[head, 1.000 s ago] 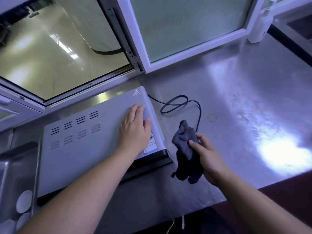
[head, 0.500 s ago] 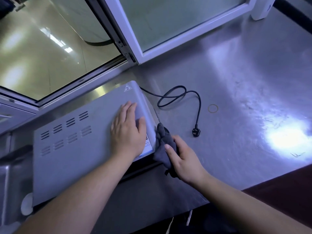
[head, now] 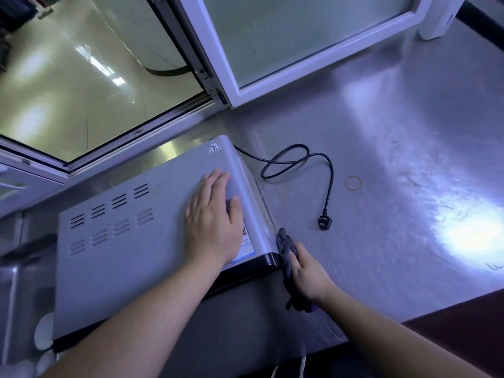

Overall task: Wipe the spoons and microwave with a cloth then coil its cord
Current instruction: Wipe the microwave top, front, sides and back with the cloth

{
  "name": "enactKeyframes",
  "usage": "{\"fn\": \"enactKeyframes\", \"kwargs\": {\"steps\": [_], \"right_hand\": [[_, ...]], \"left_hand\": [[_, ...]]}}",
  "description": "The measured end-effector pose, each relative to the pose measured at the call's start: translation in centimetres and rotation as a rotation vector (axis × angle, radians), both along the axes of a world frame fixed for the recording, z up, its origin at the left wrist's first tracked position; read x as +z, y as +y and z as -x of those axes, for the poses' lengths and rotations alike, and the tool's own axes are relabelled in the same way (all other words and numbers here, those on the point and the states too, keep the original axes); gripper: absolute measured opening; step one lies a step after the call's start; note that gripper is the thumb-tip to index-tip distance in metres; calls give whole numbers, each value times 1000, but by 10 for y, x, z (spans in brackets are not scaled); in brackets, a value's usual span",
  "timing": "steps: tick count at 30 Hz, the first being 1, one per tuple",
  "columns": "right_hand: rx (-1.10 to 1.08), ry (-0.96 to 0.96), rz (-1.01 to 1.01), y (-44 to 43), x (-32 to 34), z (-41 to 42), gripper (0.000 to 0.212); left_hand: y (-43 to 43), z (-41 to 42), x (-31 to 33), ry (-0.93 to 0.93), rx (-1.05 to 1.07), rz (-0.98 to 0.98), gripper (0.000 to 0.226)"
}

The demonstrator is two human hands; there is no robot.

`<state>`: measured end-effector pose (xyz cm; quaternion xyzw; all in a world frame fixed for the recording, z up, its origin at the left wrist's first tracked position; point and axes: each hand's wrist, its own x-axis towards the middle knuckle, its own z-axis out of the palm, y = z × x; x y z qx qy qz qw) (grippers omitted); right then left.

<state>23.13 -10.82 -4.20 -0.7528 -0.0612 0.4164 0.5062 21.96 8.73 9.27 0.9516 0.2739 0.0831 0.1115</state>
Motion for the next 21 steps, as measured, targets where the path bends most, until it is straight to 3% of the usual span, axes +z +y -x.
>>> {"fn": "enactKeyframes", "kwargs": {"steps": [5, 14, 21], "right_hand": [[1, 170, 118, 7, -31, -6, 27], [-17, 327, 158, 21, -25, -35, 27], [-34, 203, 101, 23, -2, -37, 17]], "left_hand": [[-1, 1, 2, 22, 2, 8, 60], [-1, 0, 2, 21, -1, 11, 59], [0, 0, 2, 16, -2, 17, 59]]}}
